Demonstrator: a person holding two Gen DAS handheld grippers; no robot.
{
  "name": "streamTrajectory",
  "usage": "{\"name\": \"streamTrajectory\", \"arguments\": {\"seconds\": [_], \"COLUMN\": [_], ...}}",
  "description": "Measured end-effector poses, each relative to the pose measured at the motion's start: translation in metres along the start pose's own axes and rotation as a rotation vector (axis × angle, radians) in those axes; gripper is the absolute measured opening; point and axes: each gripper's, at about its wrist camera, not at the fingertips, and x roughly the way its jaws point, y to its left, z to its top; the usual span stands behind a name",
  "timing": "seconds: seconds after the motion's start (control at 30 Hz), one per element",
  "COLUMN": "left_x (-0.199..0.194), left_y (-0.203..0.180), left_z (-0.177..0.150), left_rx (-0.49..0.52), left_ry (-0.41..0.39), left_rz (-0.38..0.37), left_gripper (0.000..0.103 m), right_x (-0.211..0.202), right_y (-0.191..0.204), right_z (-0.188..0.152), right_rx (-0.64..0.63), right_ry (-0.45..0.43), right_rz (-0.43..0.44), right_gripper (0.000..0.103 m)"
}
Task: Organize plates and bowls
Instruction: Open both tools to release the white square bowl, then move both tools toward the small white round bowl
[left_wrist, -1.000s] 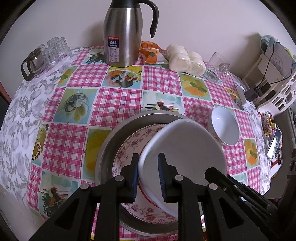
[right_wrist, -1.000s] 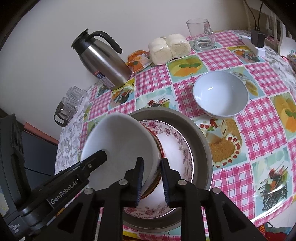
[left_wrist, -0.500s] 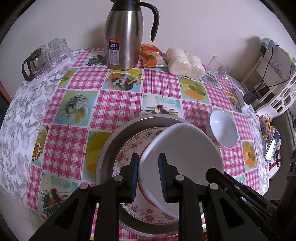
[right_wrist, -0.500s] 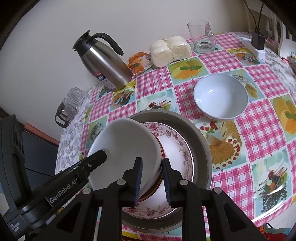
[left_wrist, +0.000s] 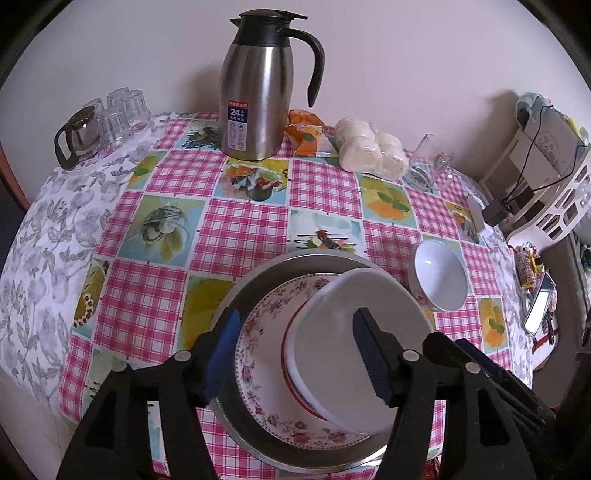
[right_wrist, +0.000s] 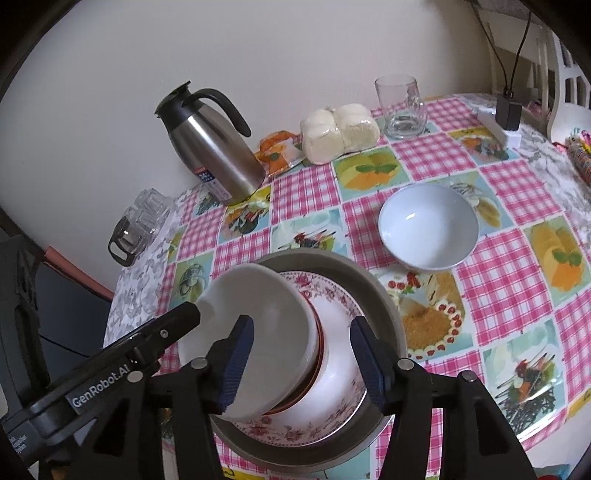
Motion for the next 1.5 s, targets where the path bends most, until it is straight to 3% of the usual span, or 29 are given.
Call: {"name": "streamTrajectory", "arguments": {"seconds": [0.1,0.2,0.3,0.63,0.77,0.8,1.2,1.5], "left_x": [0.001,0.001,0.000,-0.001,-0.001,-0.002,-0.011,-0.020], "left_y": [0.003,0.006,0.012,0.024,0.027,0.028,0.027,0.004], "left_z": [0.001,0.001,0.002,0.004,0.005,0.005,0.005,0.003], "left_rx": [-0.010,-0.023,-0.046,-0.101,-0.118,-0.122,-0.140,-0.107], "left_ry": [-0.002,-0.014,-0.028,-0.041,-0.046,-0.049,-0.066,-0.086], "left_rz": [0.015,0.037,0.060,0.087,0.096,0.097,0.117,0.122], "left_gripper": [0.070,0.084,0.084,0.085,0.091,0.094,0.094,0.094], "right_x": [0.001,0.001,0.000,0.000,0.000,-0.001,-0.005,-0.016], "right_y": [-0.002,-0.002,0.000,0.001,0.000,0.000,-0.001,-0.016], "right_z": [0.001,0.001,0.001,0.001,0.001,0.001,0.001,0.004], "right_rx": [0.002,-0.005,-0.018,-0.040,-0.044,-0.046,-0.055,-0.028], "right_ry": [-0.002,-0.010,-0.021,-0.040,-0.050,-0.053,-0.065,-0.087], "right_rz": [-0.008,-0.012,-0.028,-0.051,-0.051,-0.052,-0.049,-0.051], "right_gripper": [0.067,0.075,0.081,0.088,0.099,0.100,0.103,0.103]}}
